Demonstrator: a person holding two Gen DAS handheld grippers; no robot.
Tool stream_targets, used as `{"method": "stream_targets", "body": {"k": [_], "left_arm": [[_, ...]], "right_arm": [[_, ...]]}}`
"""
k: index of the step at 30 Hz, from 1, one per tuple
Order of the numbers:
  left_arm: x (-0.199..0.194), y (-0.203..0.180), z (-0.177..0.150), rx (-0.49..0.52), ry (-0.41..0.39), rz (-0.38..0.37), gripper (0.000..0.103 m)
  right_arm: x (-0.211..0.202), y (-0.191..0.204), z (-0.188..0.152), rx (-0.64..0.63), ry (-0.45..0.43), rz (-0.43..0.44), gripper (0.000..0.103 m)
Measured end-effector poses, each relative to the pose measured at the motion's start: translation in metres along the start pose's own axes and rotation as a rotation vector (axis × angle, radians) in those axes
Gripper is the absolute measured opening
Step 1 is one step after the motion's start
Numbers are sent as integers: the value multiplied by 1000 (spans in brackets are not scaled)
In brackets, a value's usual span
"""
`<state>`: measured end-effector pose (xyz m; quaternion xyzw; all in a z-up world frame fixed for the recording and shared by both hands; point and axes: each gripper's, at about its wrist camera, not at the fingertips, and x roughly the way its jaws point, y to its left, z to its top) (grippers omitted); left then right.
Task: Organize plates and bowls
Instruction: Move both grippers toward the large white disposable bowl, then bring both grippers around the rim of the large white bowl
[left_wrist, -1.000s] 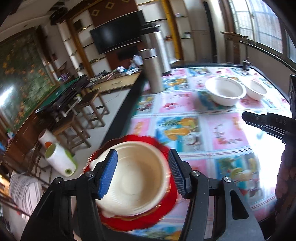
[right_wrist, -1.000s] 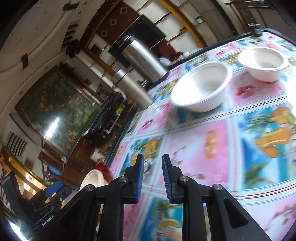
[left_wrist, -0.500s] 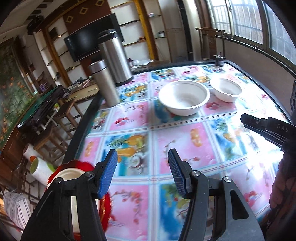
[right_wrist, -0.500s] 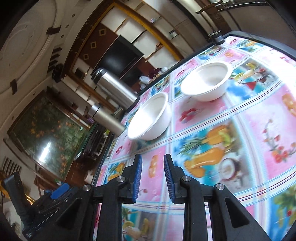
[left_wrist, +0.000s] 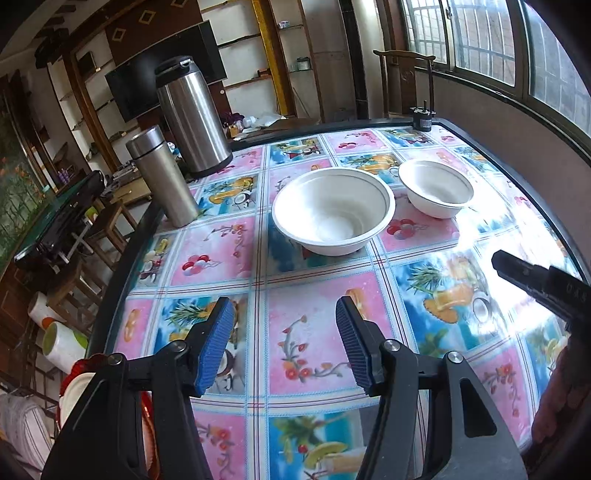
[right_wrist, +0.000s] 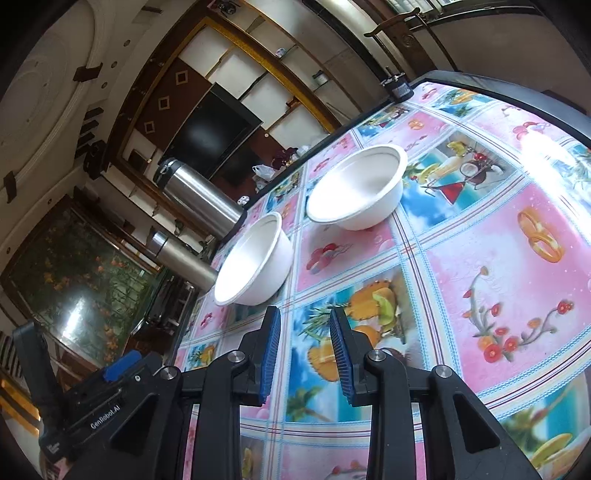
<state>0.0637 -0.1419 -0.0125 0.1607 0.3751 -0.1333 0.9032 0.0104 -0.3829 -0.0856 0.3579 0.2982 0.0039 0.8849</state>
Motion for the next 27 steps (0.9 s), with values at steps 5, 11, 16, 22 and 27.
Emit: {"method": "stream_targets", "body": {"k": [5,11,16,22,27], "left_arm": [[7,2,-1,-10,16,-8,56],[12,9,-2,-23,29,-11,56],[15,15,0,-37,31,-13,56],[27,27,4,-78,58,-30,56],[56,51,25,-200,117,-57,56]], "right_arm": [[7,0,-3,2,25,-16,31],[13,1,-2,14,41,-14,32],[22,19,5,3,58,3,37],[42,42,16,1,100,10,41],[57,47,24,43,113,4,41]]}}
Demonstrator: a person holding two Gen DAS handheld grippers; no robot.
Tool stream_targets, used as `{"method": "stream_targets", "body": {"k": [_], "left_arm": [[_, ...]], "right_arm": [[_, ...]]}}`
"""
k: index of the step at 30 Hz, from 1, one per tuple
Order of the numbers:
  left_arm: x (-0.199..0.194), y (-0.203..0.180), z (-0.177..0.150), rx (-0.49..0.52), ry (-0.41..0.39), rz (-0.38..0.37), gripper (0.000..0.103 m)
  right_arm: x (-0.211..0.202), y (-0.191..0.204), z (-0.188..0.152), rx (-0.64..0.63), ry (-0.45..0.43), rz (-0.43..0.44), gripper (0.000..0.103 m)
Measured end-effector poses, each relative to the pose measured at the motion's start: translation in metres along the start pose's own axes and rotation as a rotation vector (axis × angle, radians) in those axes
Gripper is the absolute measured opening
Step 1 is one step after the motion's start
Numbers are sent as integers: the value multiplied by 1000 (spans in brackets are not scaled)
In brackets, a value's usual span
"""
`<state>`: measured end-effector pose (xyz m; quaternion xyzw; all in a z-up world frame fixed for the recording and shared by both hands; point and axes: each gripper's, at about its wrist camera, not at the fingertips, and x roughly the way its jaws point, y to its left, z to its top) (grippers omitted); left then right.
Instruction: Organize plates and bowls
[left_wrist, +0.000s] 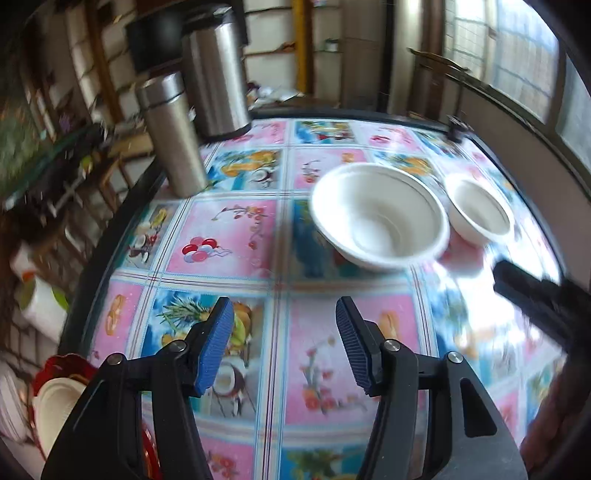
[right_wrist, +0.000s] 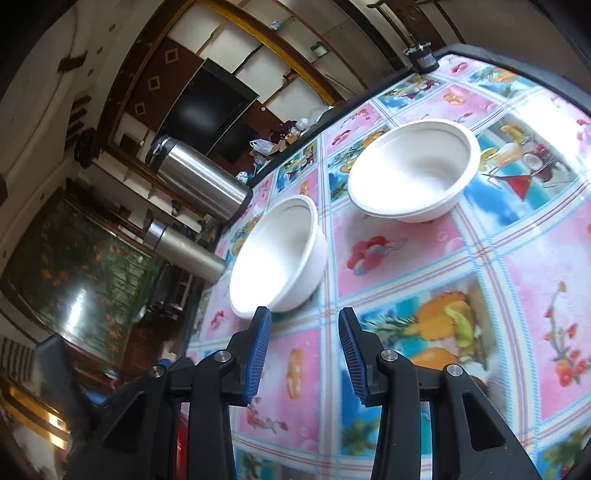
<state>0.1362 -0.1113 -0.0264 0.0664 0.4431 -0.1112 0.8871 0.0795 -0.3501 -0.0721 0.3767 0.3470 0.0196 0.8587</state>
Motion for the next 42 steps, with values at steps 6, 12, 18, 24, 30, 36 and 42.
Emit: {"method": "stream_targets", "body": {"k": [6,12,18,24,30,36,42], "left_arm": [[28,23,47,-137,61,-2,56],[43,25,75,-204,78,19,58],[71,18,74,-204,137,17,58],[83,15,75,-237,158,11,58],[85,8,78,-267,156,-39,58],[88,-1,80,-274,163,-61,58],[94,-3,78,-287,174,-75,58]], "right_arm": [[13,17,29,-5,-30,-9,42],[36,34,51,16,-104,-55,41],[54,7,48,80,-54,-59,42],[53,3,50,92,-43,3,42],[57,-1,51,119,-25,32,42],[64,-5,50,143,0,49,42],[69,-8,49,167,16,51,41]]}}
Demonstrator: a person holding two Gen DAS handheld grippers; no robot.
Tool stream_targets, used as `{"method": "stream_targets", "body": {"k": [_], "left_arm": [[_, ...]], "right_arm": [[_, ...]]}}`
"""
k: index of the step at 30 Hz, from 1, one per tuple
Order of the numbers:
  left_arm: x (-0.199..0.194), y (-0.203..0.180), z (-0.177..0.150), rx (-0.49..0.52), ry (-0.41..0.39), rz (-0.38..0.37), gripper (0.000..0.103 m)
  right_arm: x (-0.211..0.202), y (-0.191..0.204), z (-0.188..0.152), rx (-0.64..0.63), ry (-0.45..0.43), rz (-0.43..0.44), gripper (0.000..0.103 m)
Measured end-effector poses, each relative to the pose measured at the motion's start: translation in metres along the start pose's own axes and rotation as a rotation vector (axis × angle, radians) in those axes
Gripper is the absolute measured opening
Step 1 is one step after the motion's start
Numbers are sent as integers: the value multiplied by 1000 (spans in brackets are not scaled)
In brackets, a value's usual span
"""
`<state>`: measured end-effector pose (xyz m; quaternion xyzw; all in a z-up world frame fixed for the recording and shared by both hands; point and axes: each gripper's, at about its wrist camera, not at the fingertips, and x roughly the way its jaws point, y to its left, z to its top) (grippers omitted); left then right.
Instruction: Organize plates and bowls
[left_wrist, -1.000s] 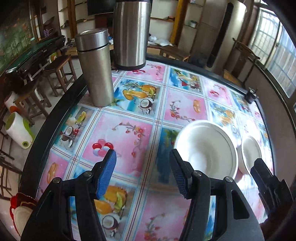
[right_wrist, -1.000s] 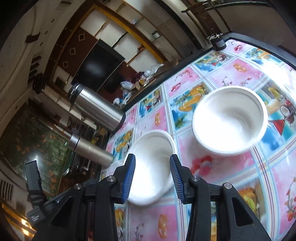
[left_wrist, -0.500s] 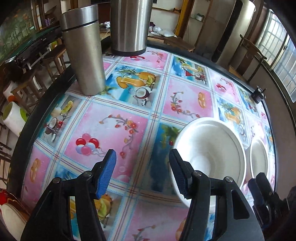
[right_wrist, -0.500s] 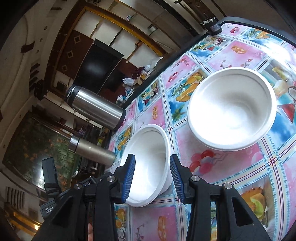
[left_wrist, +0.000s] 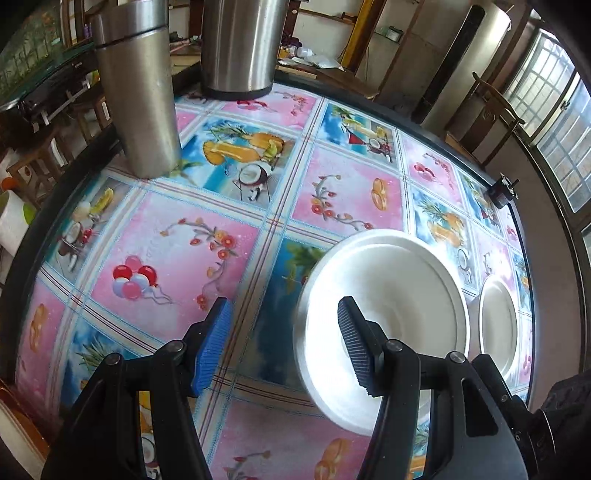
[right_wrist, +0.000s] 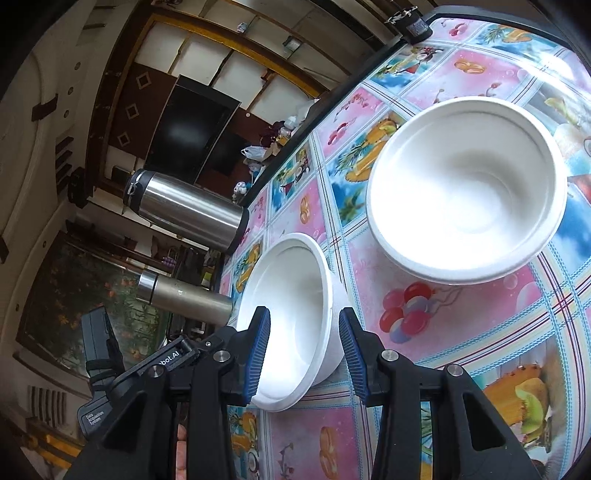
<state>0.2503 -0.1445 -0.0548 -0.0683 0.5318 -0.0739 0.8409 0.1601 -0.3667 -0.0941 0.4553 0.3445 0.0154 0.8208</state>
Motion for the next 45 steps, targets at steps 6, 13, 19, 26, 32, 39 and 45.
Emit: {"method": "stream_targets", "body": {"k": [6,13,19,26,32,39,45], "left_arm": [[-4,-3,-5,18,-9,-12,58],[-15,-4,-10,16,-70,-14,58],[-17,-7,-14,22,-114,-16,58],[-16,-9,-21,48,-178,-12,58],[-5,-15,-25,81,-155,-17,58],[-3,-15,-28,84,-155,-28,58],[-3,-14,-29,85,-149,-35,58]], "right_arm": [[1,1,0,-1,0,-1,41],[-1,0,0,2,-10,-7,42],[-2,-1,-1,0,-18,-5,42],[0,-1,-1,-20,-36,-10,42],[7,-1,-2,-28,-28,-29,42],[10,1,-4,-36,-34,-37,42],[12,-1,-7,-31,-31,-45,42]]}}
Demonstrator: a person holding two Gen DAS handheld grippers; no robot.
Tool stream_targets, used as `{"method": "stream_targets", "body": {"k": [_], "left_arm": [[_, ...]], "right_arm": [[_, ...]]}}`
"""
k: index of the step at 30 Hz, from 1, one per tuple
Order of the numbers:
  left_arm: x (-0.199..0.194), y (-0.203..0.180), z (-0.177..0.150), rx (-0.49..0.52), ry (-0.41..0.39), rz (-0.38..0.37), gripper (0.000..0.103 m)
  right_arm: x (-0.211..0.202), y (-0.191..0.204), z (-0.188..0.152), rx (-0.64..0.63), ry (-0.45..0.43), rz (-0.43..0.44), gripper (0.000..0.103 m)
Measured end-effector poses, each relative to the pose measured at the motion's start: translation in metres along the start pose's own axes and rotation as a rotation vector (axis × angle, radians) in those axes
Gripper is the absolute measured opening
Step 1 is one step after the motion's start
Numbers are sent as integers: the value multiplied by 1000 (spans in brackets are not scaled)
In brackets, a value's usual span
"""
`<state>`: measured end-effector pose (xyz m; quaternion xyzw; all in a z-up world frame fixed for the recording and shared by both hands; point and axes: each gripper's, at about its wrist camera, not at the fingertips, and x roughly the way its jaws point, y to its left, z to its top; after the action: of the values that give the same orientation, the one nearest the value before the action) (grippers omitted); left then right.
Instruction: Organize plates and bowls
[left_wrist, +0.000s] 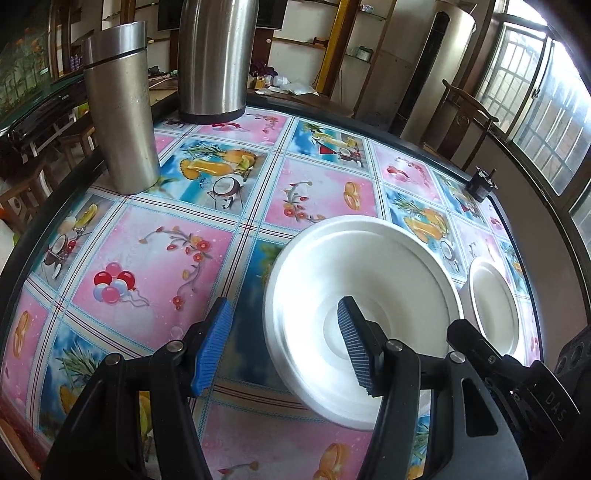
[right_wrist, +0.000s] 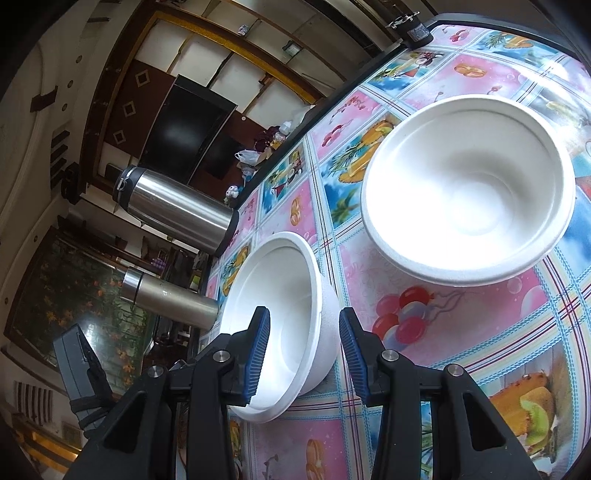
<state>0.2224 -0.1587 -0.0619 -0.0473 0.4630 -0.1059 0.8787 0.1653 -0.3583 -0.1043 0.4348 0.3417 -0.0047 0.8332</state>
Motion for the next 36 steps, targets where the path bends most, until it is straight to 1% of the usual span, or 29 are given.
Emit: {"method": "stream_targets", "body": {"k": [4,7,36], "left_arm": [[-1,0,0,-1,-2,-9,58],[-1,0,0,-1,-4,-11,58],[9,4,-2,-9,29,-16,58]], "right_arm": [[1,1,-1,-5,-3,-5,43],[2,1,-2,-4,-6,-6,46],[9,6,-3,-15,-10,-8,47]]}}
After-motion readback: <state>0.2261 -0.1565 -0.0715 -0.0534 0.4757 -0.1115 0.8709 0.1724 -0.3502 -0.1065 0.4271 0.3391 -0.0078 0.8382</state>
